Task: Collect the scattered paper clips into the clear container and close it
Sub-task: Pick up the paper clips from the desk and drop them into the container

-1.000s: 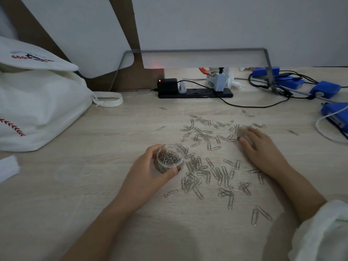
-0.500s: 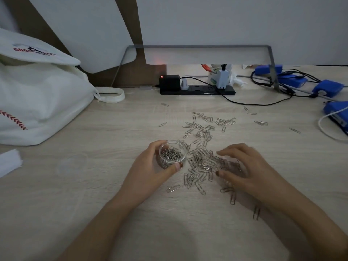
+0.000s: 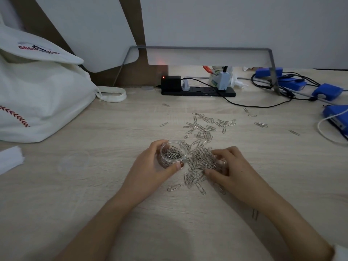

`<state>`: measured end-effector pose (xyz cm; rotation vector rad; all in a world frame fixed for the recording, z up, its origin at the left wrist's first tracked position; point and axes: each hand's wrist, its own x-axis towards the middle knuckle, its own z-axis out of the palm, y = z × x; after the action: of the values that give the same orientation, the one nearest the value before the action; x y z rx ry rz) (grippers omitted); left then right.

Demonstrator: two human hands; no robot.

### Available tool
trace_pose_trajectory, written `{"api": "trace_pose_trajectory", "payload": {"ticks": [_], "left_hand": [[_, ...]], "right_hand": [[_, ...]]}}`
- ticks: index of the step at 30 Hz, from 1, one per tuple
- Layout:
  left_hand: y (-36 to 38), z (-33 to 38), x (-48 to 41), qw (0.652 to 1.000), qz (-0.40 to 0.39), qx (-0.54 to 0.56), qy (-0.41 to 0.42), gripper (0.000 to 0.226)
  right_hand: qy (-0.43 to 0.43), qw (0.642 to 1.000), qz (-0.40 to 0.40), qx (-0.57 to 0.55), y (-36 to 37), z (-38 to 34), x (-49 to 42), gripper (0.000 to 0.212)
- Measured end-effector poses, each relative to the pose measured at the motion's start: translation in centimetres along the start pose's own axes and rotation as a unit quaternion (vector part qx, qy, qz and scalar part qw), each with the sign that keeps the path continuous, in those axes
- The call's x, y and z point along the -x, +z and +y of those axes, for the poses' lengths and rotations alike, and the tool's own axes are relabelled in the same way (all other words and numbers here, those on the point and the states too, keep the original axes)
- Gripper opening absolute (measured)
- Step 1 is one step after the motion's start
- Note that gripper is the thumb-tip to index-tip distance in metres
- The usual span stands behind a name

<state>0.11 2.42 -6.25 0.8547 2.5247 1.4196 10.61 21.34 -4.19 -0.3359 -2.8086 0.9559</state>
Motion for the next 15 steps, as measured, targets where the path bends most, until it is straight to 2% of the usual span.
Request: {"api": "trace_pose_trajectory", "payload": {"ticks": [3, 5, 8, 12, 15], "left_hand": [[0.0, 0.0, 0.0, 1.000, 0.004, 0.000, 0.002, 0.062], [0.0, 0.0, 0.0, 1.000, 0.005, 0.000, 0.001, 0.061], [0.1, -0.1, 0.0, 1.000, 0.006, 0.006, 0.000, 0.063], [0.1, 0.0, 0.0, 1.000, 0.004, 0.005, -0.001, 0.064], [0.0, -0.1, 0.0, 1.000, 0.001, 0.000, -0.001, 0.062]], "right_hand": [[0.010, 0.999, -0.030, 0.044, 0.9, -1.2, 0.0, 0.103], [-0.002, 0.993, -0.025, 0.113, 1.8, -1.8, 0.0, 0.108], [-0.013, 0.990, 0.022, 0.141, 2.5, -2.0, -0.4, 0.087], [-0.042, 0.987, 0.067, 0.138, 2.5, -1.3, -0.9, 0.040], [-0.053, 0.987, 0.076, 0.132, 2.3, -1.0, -1.0, 0.022]]}}
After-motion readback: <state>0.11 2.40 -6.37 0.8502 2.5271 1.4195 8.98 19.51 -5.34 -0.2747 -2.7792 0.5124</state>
